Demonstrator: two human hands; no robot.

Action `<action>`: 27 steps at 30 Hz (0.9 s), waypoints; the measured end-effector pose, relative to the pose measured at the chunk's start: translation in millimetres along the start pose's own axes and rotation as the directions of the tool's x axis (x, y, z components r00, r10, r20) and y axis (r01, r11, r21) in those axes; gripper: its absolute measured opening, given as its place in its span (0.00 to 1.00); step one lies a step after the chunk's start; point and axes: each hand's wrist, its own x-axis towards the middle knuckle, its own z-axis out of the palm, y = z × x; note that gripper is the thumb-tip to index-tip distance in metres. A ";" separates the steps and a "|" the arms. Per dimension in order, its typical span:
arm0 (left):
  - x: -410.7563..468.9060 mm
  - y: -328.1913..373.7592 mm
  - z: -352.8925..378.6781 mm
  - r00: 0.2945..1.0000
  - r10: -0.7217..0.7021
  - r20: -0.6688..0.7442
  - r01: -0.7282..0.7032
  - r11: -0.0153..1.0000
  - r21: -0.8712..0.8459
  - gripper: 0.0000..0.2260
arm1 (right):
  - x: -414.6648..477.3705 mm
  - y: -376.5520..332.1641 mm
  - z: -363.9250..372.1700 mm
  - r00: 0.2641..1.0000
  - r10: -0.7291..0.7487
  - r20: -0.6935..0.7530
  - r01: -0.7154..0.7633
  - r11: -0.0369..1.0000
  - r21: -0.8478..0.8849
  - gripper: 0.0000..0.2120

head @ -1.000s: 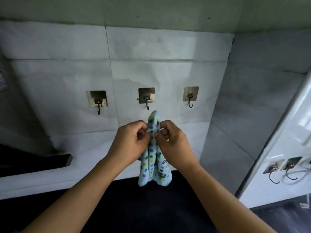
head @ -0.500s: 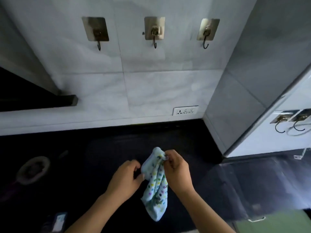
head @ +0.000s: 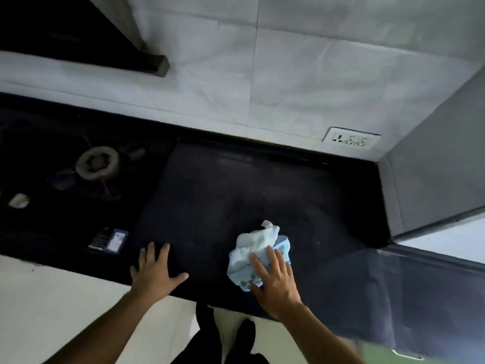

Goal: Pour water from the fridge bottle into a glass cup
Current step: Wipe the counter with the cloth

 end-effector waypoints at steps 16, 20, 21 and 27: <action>20.1 0.0 -3.8 0.967 -0.032 0.251 0.026 0.999 0.029 0.65 | 151.6 6.0 -25.6 0.984 0.072 -0.162 -0.077 0.997 -0.024 0.37; 26.6 7.0 -13.5 0.956 -0.078 0.282 0.074 0.997 0.025 0.69 | 151.7 -52.9 0.6 0.943 -0.327 0.054 0.331 0.924 -0.193 0.35; 28.1 8.8 -15.6 0.953 -0.088 0.291 0.084 0.996 0.027 0.70 | 147.3 -57.9 2.2 0.913 -0.398 0.092 0.409 0.894 -0.184 0.35; 32.5 11.6 -17.3 0.955 -0.122 0.270 0.113 0.992 0.049 0.73 | 91.0 62.0 -34.4 0.972 -0.137 -0.190 0.147 0.988 0.041 0.29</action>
